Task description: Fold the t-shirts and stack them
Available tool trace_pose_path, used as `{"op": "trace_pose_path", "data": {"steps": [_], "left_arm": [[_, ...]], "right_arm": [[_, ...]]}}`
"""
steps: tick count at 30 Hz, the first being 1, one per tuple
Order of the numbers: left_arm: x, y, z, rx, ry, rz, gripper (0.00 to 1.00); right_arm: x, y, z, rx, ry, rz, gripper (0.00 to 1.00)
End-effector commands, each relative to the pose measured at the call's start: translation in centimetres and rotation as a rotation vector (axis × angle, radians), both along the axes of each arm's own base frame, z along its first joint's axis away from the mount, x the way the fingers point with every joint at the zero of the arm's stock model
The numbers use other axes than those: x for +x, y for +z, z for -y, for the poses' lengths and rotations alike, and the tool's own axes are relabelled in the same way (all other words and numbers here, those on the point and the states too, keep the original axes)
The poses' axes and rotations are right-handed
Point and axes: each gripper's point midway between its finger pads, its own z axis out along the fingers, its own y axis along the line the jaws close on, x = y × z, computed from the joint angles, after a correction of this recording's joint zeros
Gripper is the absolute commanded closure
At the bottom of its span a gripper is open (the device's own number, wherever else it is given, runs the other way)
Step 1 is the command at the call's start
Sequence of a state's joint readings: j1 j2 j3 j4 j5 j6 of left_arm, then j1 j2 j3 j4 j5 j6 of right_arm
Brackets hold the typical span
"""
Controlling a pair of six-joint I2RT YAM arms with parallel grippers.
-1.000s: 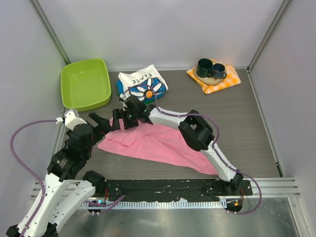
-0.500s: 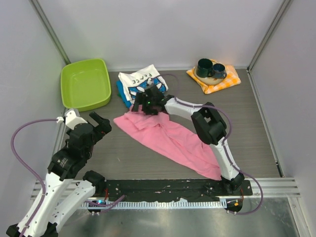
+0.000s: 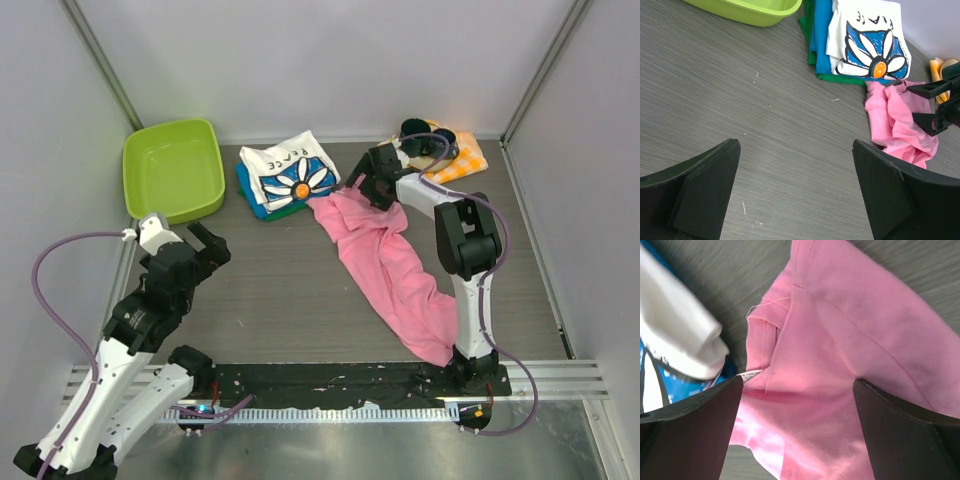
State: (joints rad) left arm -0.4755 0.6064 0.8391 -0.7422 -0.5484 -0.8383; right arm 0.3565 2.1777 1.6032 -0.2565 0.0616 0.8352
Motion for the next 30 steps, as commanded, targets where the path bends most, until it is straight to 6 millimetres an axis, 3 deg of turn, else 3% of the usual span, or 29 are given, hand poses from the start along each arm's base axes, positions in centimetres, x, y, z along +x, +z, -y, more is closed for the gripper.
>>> {"op": "trace_pose_path", "data": {"steps": [1, 4, 5, 7, 8, 9, 10, 11, 12, 13, 14, 16, 21, 24, 28, 29, 30], "left_arm": [[1.3, 1.4, 0.6, -0.006, -0.006, 0.045, 0.00], [1.7, 1.3, 1.0, -0.012, -0.018, 0.042, 0.00], [1.8, 1.3, 1.1, -0.012, -0.019, 0.041, 0.00], [2.1, 1.0, 1.2, -0.010, -0.019, 0.036, 0.00], [2.2, 0.9, 1.3, -0.010, -0.020, 0.033, 0.00], [2.2, 0.9, 1.4, -0.011, -0.023, 0.031, 0.00], [2.3, 0.8, 1.4, -0.012, -0.023, 0.032, 0.00], [2.4, 0.7, 1.5, -0.013, -0.027, 0.028, 0.00], [2.5, 0.6, 1.5, -0.011, -0.026, 0.024, 0.00], [2.6, 0.6, 1.4, -0.009, -0.020, 0.023, 0.00], [2.7, 0.5, 1.4, -0.007, -0.017, 0.022, 0.00], [2.8, 0.5, 1.2, -0.002, -0.014, 0.022, 0.00], [2.9, -0.2, 0.8, 0.007, -0.011, 0.003, 0.00], [3.0, -0.6, 0.8, 0.003, -0.014, -0.008, 0.00], [2.9, -0.9, 0.8, -0.015, -0.018, -0.011, 0.00], [2.8, -0.8, 0.9, -0.020, -0.021, -0.009, 0.00], [2.8, -0.8, 0.9, -0.022, -0.023, -0.006, 0.00]], "right_arm": [[-2.5, -7.0, 5.6, -0.165, -0.106, -0.231, 0.00], [-0.4, -7.1, 6.4, -0.155, -0.133, -0.238, 0.01], [1.6, -5.6, 6.5, -0.136, -0.144, -0.200, 0.00], [2.6, -6.5, 6.6, -0.137, -0.148, -0.218, 0.00], [4.0, -5.0, 6.4, -0.125, -0.152, -0.191, 0.00], [4.4, -6.2, 6.7, -0.128, -0.160, -0.211, 0.00], [4.6, -6.2, 6.8, -0.124, -0.163, -0.220, 0.00], [6.2, -4.9, 6.5, -0.102, -0.165, -0.182, 0.00], [6.8, -4.9, 6.8, -0.092, -0.176, -0.180, 0.00], [6.8, -6.3, 6.8, -0.087, -0.176, -0.208, 0.00], [8.0, -5.1, 6.7, -0.069, -0.180, -0.172, 0.00], [8.6, -5.7, 6.9, -0.056, -0.186, -0.172, 0.00], [10.0, -4.6, 7.6, -0.035, -0.188, -0.122, 0.00], [10.5, -2.1, 7.5, -0.039, -0.158, -0.058, 0.00], [10.9, 3.9, 8.0, -0.050, -0.149, 0.085, 0.00], [10.3, 3.9, 8.4, -0.068, -0.149, 0.081, 0.00], [10.2, 7.9, 8.9, -0.075, -0.167, 0.150, 0.00]]}}
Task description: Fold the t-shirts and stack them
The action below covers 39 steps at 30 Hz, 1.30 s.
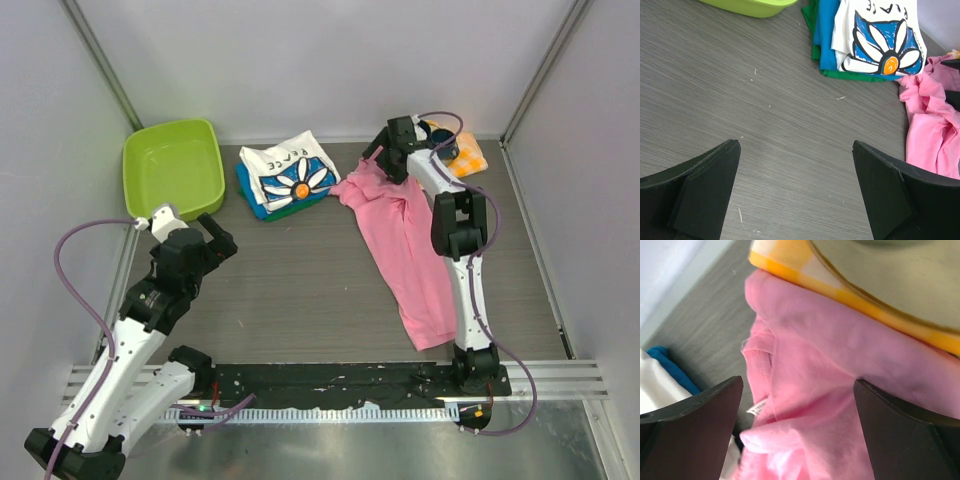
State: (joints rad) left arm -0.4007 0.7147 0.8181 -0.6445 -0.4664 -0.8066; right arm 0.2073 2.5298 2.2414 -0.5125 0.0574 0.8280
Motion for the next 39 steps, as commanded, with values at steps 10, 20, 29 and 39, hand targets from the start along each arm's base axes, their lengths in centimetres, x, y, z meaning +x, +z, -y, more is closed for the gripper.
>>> {"op": "trace_pose_path", "data": {"steps": [10, 20, 29, 39], "left_arm": [[3.9, -2.3, 5.5, -0.147, -0.149, -0.022, 0.00], [11.6, -4.7, 16.2, -0.387, -0.446, -0.094, 0.00], [18.0, -8.2, 21.7, -0.485, -0.505, -0.137, 0.00], [21.0, -13.6, 21.2, -0.349, -0.437, -0.268, 0.00]], "right_arm": [[-6.2, 19.7, 2.4, -0.201, 0.081, 0.285, 0.00], [-16.4, 21.3, 1.4, -0.206, 0.178, 0.296, 0.00], [-21.1, 18.4, 2.7, -0.213, 0.196, 0.254, 0.00], [-23.1, 17.4, 3.0, -0.210, 0.208, 0.245, 0.00]]}}
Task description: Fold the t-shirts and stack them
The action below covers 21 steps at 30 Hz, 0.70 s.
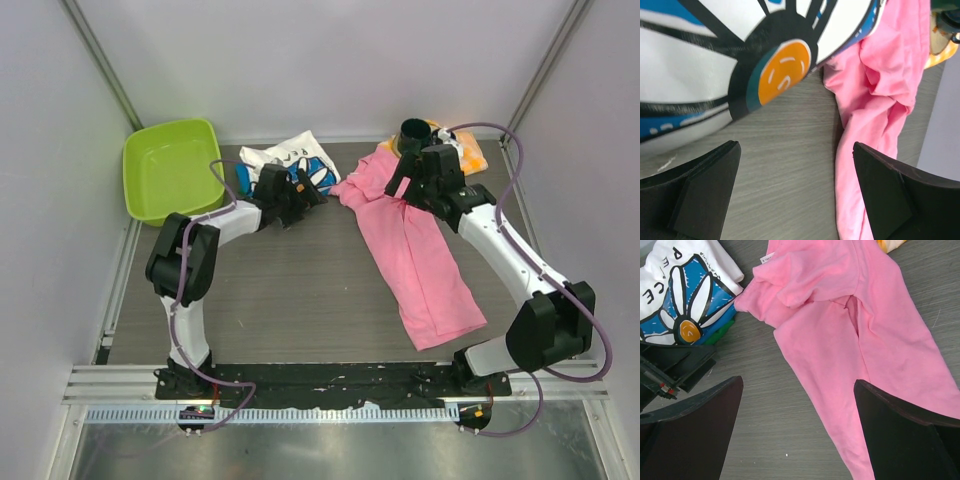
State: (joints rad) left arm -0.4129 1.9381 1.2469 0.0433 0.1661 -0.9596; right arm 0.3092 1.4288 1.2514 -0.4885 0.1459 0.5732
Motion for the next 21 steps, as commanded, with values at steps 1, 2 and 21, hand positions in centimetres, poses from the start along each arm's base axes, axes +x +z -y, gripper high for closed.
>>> {"op": "trace_pose_path", "data": {"steps": [1, 2, 21], "left_arm": [[1.8, 0.3, -0.5, 0.073, 0.013, 0.016, 0.00], [1.9, -0.1, -0.8, 0.090, 0.020, 0.006, 0.00], [10.8, -2.5, -11.6, 0.203, 0.224, -0.037, 0.00]], "right_arm": [[0.1, 1.7, 0.0, 0.011, 0.010, 0.068, 0.00], [0.0, 1.6, -0.1, 0.015, 0.019, 0.067, 0.00], [-2.1, 0.8, -0.4, 0.054, 0.039, 0.072, 0.00]]}}
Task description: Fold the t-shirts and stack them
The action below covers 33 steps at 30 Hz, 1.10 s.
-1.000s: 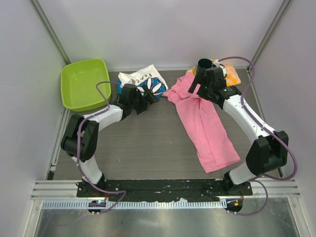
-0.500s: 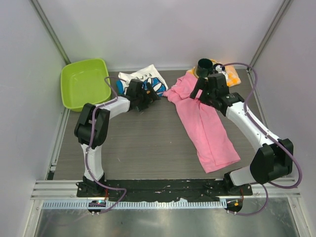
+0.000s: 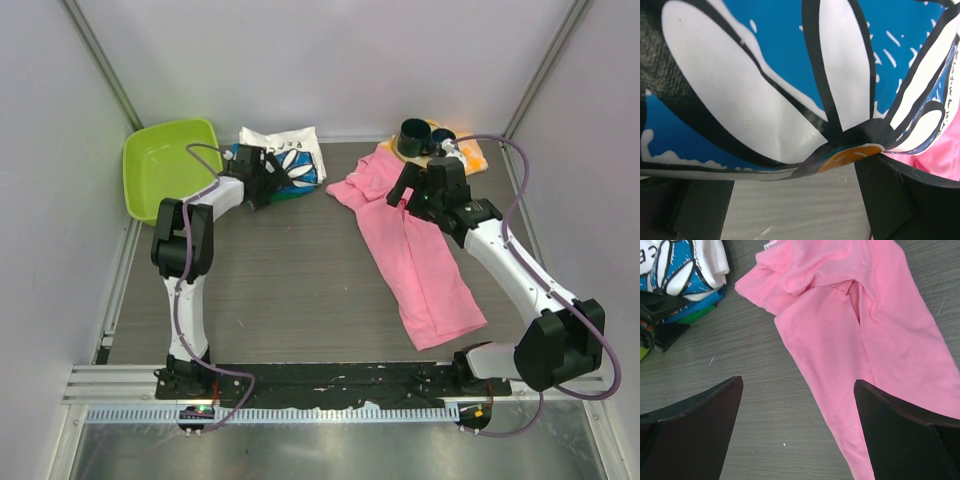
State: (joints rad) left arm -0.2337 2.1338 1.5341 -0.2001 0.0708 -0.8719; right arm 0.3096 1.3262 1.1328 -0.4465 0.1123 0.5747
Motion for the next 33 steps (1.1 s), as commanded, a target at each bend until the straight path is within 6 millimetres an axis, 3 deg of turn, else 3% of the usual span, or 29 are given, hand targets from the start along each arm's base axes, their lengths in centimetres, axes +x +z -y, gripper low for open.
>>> {"op": "trace_pose_path", "data": {"steps": [1, 2, 6, 8, 9, 11, 13, 14, 15, 16, 17, 19, 21, 22, 24, 25, 27, 29, 30, 32, 33], "left_arm": [[4.0, 1.0, -1.9, 0.043, 0.021, 0.063, 0.00], [4.4, 0.5, -2.1, 0.051, 0.019, 0.054, 0.00], [6.5, 4.2, -2.4, 0.033, 0.006, 0.127, 0.00], [6.4, 5.9, -2.0, -0.001, -0.011, 0.147, 0.00], [6.0, 8.1, -1.7, -0.021, -0.023, 0.178, 0.00], [4.8, 10.6, -0.6, -0.096, -0.055, 0.195, 0.00], [2.3, 13.8, 0.3, -0.165, -0.085, 0.213, 0.00], [0.7, 13.2, 0.4, -0.171, -0.090, 0.187, 0.00], [-0.6, 16.7, 0.3, -0.178, -0.099, 0.247, 0.00], [-1.9, 17.3, 0.7, -0.177, -0.118, 0.250, 0.00], [-3.5, 16.4, 0.7, -0.176, -0.121, 0.224, 0.00], [-6.2, 19.6, 1.1, -0.186, -0.153, 0.277, 0.00], [-8.8, 19.4, 1.1, -0.195, -0.176, 0.266, 0.00], [-10.3, 21.4, 1.1, -0.201, -0.191, 0.312, 0.00], [-12.1, 20.5, 0.7, -0.182, -0.201, 0.303, 0.00], [-12.9, 20.7, 0.4, -0.177, -0.200, 0.313, 0.00], [-14.8, 20.6, -0.2, -0.164, -0.207, 0.330, 0.00], [-16.3, 19.9, -0.6, -0.152, -0.208, 0.321, 0.00], [-16.7, 19.6, -0.8, -0.141, -0.212, 0.319, 0.00], [-17.7, 18.8, -1.4, -0.114, -0.202, 0.294, 0.00], [-17.9, 18.4, -1.8, -0.094, -0.197, 0.288, 0.00]], "right_arm": [[0.0, 0.8, -0.5, 0.023, 0.016, 0.045, 0.00], [0.0, 0.5, -0.5, 0.016, 0.019, 0.040, 0.00], [0.9, -0.9, -1.8, 0.032, 0.063, 0.031, 0.00], [1.6, -2.7, -4.0, 0.089, 0.139, -0.003, 0.00], [2.6, -2.9, -4.8, 0.113, 0.156, 0.016, 0.00], [4.2, -2.7, -6.3, 0.134, 0.196, 0.033, 0.00], [6.8, -3.8, -7.8, 0.152, 0.220, 0.024, 0.00], [7.7, -4.4, -8.1, 0.154, 0.219, 0.018, 0.00], [9.0, -5.1, -8.7, 0.156, 0.222, 0.012, 0.00], [9.7, -5.6, -9.0, 0.161, 0.218, 0.009, 0.01], [10.5, -5.5, -9.4, 0.168, 0.221, 0.029, 0.00], [12.1, -5.8, -10.1, 0.185, 0.225, 0.042, 0.00], [13.4, -4.9, -10.7, 0.201, 0.232, 0.080, 0.00], [13.8, -5.6, -11.0, 0.210, 0.239, 0.069, 0.00], [15.2, -4.2, -12.0, 0.241, 0.255, 0.115, 0.00], [15.5, -5.3, -12.5, 0.251, 0.267, 0.094, 0.00], [16.3, -4.3, -13.5, 0.276, 0.283, 0.107, 0.00], [16.6, -5.5, -14.3, 0.289, 0.295, 0.078, 0.00], [17.1, -5.0, -14.8, 0.296, 0.301, 0.090, 0.00], [16.9, -7.3, -15.4, 0.279, 0.297, 0.022, 0.00], [17.1, -7.1, -15.9, 0.279, 0.303, 0.021, 0.01]]}}
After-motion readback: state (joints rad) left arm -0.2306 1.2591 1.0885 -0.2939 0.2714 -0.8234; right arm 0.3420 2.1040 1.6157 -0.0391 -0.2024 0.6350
